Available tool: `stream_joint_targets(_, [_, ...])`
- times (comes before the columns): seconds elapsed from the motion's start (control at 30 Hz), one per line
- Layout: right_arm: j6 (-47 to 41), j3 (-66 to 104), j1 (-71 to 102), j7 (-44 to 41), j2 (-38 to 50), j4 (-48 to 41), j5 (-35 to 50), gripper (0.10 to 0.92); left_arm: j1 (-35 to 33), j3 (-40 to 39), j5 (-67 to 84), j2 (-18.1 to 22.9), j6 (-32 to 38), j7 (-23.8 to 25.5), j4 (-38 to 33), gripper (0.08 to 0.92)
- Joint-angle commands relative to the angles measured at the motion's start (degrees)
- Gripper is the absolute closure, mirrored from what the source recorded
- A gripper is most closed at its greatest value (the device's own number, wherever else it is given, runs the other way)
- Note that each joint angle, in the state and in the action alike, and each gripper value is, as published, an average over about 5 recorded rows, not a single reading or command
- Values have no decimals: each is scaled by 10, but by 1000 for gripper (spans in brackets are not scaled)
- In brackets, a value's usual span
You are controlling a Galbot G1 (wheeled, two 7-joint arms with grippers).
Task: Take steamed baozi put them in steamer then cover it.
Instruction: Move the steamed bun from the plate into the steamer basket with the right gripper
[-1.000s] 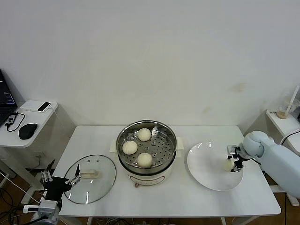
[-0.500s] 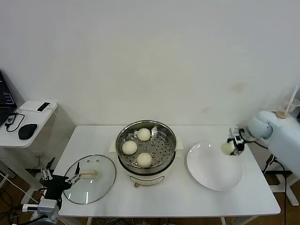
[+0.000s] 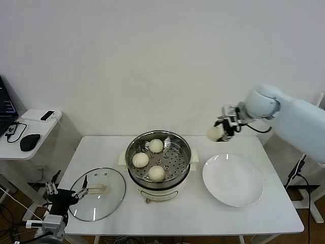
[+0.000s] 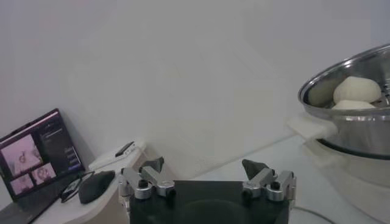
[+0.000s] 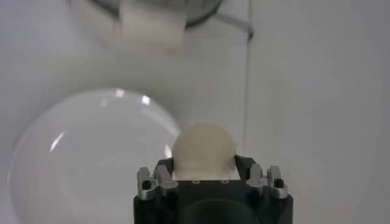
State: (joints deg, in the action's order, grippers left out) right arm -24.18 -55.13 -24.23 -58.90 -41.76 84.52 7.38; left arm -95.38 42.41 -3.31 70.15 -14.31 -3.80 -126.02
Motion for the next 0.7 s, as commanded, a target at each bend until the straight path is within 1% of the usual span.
stream_joint_targets(0.03, [-102,-105,-81,75,-136,34,175,388,-1,2,-1,2,1,-1,4,177])
stream_joint_targets(0.2, [-137,-120,-38,114,-169,11,206,381,-3,6,-1,6,2,-1,2,177])
stream_joint_targets(0.3, [-158,-127,-11,135,-182,0,210,381,-4,6,-1,8,3,-1,1,177])
stream_joint_targets(0.53, [-175,-124,26,161,-205,-31,188,383,-2,7,0,9,4,-1,-1,177])
stream_joint_targets(0.7, [-175,-122,37,162,-205,-49,160,383,-2,8,2,9,4,-2,0,177])
